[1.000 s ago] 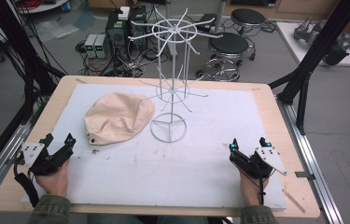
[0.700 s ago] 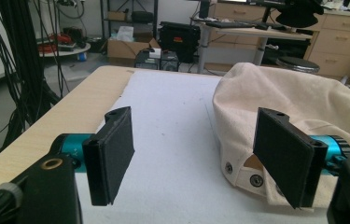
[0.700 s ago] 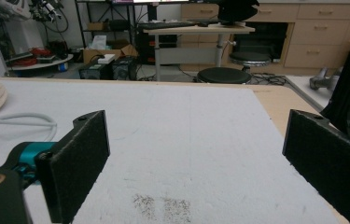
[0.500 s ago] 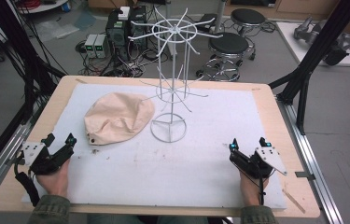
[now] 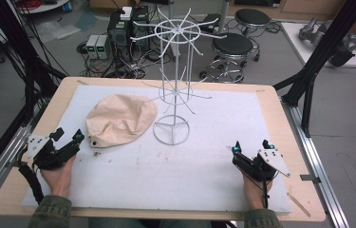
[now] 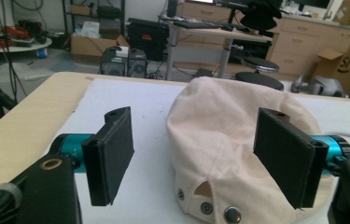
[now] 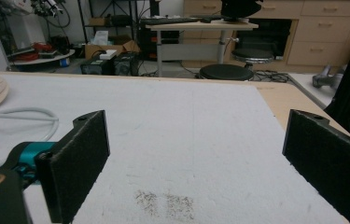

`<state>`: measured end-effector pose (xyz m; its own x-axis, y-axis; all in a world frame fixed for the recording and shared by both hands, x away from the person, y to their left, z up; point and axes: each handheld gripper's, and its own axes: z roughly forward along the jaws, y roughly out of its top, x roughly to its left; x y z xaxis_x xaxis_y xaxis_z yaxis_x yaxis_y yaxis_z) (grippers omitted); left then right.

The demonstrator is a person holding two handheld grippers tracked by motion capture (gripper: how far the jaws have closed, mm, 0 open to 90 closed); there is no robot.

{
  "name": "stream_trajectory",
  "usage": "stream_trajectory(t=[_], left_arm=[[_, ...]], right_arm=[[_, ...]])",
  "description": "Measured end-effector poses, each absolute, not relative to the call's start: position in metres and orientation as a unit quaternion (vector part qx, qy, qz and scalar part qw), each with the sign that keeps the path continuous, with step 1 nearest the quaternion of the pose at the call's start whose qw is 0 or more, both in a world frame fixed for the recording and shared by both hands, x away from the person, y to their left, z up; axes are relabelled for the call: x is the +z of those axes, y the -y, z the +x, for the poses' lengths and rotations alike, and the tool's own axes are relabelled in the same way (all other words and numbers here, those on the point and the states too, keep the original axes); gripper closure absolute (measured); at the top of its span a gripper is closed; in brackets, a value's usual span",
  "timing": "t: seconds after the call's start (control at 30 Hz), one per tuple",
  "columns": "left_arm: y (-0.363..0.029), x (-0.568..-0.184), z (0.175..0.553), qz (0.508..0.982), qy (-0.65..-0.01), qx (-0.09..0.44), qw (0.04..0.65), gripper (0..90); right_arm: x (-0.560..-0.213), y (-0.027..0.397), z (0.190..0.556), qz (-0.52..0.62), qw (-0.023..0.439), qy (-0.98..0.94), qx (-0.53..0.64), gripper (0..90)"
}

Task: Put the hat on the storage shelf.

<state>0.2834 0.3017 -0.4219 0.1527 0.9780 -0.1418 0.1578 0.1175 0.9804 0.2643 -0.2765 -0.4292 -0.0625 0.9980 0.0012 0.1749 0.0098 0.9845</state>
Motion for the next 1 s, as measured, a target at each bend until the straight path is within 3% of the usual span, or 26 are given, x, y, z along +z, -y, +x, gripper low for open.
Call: stream_trajectory(t=[0.4,0.53,1.0], left_arm=[[-0.279,-0.401,0.308,0.582,-0.502,0.373,0.519,27.4],[-0.274,-0.389,0.326,0.613,-0.487,0.329,0.528,29.4],[-0.246,-0.357,0.36,0.656,-0.45,0.31,0.522,28.3]], right_arm=[[-0.428,0.274,0.263,0.517,0.446,-0.557,0.473,6.2],[-0.428,0.274,0.264,0.517,0.447,-0.559,0.47,6.1],[-0.428,0.274,0.265,0.512,0.45,-0.56,0.472,6.1]])
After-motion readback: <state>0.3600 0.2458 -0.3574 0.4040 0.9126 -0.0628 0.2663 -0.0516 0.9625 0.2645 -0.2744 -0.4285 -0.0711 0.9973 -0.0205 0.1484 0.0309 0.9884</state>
